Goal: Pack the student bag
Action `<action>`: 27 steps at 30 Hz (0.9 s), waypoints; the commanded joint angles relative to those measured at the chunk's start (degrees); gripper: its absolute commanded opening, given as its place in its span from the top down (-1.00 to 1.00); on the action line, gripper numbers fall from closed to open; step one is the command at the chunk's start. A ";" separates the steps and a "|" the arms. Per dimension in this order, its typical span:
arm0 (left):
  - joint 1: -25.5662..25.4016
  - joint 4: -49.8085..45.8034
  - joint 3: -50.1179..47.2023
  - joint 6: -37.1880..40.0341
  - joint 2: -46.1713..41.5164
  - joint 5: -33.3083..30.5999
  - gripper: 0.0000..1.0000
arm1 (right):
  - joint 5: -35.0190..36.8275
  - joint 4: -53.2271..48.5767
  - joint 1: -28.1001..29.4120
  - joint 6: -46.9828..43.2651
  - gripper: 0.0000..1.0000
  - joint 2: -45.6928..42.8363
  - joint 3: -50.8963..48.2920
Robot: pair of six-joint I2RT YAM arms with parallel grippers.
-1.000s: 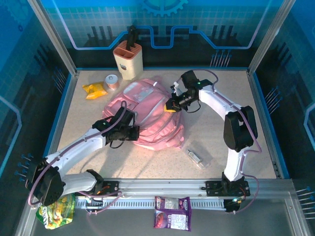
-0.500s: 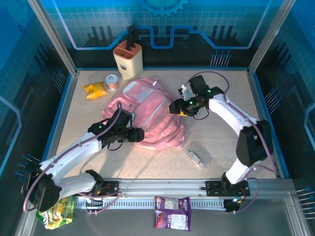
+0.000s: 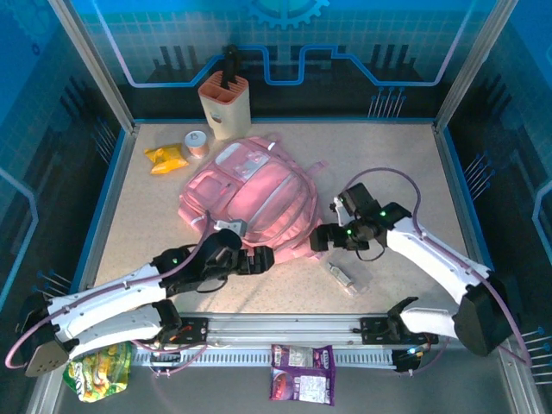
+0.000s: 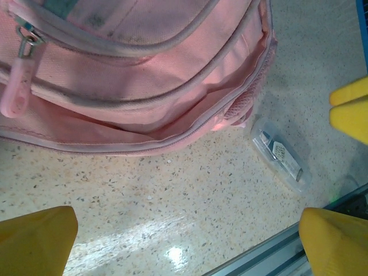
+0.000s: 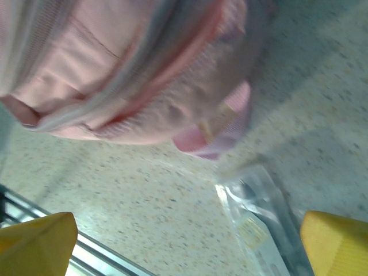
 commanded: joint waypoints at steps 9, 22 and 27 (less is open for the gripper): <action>-8.28 10.80 0.87 -7.99 7.81 -11.22 -0.98 | 10.51 -1.21 1.97 11.73 -0.99 -7.47 -12.86; -8.97 14.27 -1.77 -9.20 9.41 -10.28 -0.98 | 6.73 1.57 10.36 18.45 -0.99 -8.38 -19.72; -9.07 13.45 -3.57 -10.02 7.44 -11.06 -0.99 | 8.21 4.08 20.31 23.12 -0.99 -8.22 -18.38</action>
